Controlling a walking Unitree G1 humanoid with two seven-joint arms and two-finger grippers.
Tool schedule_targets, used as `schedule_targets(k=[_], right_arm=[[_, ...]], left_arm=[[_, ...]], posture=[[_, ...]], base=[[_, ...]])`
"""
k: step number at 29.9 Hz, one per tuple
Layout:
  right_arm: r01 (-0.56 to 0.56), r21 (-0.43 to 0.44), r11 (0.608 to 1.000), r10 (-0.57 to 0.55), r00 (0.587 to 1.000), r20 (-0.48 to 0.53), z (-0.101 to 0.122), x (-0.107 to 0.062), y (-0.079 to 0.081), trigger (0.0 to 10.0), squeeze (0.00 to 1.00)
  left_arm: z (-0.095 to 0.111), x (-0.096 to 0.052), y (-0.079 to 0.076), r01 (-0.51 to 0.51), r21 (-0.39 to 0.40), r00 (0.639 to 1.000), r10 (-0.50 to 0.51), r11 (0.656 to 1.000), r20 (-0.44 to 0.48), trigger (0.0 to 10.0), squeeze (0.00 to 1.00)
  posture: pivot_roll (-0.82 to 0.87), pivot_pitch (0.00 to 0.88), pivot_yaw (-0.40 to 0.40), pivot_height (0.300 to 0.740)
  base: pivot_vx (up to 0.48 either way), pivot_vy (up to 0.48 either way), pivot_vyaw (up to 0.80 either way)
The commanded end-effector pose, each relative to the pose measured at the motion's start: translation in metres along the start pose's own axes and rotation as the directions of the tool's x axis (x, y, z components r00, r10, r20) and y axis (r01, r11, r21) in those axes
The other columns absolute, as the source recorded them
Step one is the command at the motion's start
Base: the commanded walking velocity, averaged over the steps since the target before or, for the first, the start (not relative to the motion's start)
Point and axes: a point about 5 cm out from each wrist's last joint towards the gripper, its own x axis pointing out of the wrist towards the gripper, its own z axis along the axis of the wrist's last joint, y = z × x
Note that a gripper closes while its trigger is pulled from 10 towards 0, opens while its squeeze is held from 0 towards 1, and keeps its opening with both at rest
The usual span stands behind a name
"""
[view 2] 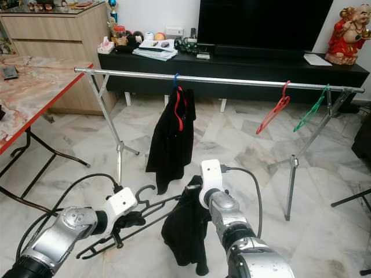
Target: Hang hanger
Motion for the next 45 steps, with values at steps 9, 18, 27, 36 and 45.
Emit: schedule_targets(k=[9,18,27,36,45], right_arm=[[0.094,0.032,0.995,-0.096,0.994,0.053,0.009,0.0,-0.004,10.0,0.0],[-0.114,0.05,0.992,0.11,0.991,0.077,0.017,0.002,0.016,10.0,0.0],[-0.262,0.081,0.962,0.25,0.959,0.137,0.03,0.001,0.025,10.0,0.0],[-0.517,-0.225,0.826,0.56,0.799,0.22,0.052,-0.017,0.038,10.0,0.0],[-0.47,-0.275,0.839,0.515,0.848,0.123,0.036,-0.019,0.018,10.0,0.0]], left_arm=[[-0.003,0.003,0.014,-0.125,0.039,0.99,0.127,0.991,-0.055,10.0,0.0],[0.002,0.005,0.013,-0.13,0.032,0.991,0.13,0.991,-0.019,10.0,0.0],[0.007,0.006,0.014,-0.129,0.014,0.992,0.128,0.992,0.018,10.0,0.0],[0.012,0.006,0.01,-0.077,-0.001,0.995,0.077,0.997,0.059,10.0,0.0],[0.016,0.007,0.011,-0.097,-0.019,0.991,0.098,0.995,0.094,10.0,0.0]], posture=[[0.13,0.005,-0.054,0.74],[0.13,0.003,-0.055,0.74],[0.12,0.004,-0.053,0.74],[0.12,0.007,-0.048,0.74],[0.11,0.012,-0.049,0.74]], base=[[0.0,0.0,0.0],[0.0,0.0,0.0],[0.0,0.0,0.0],[0.0,0.0,0.0],[0.0,0.0,0.0]])
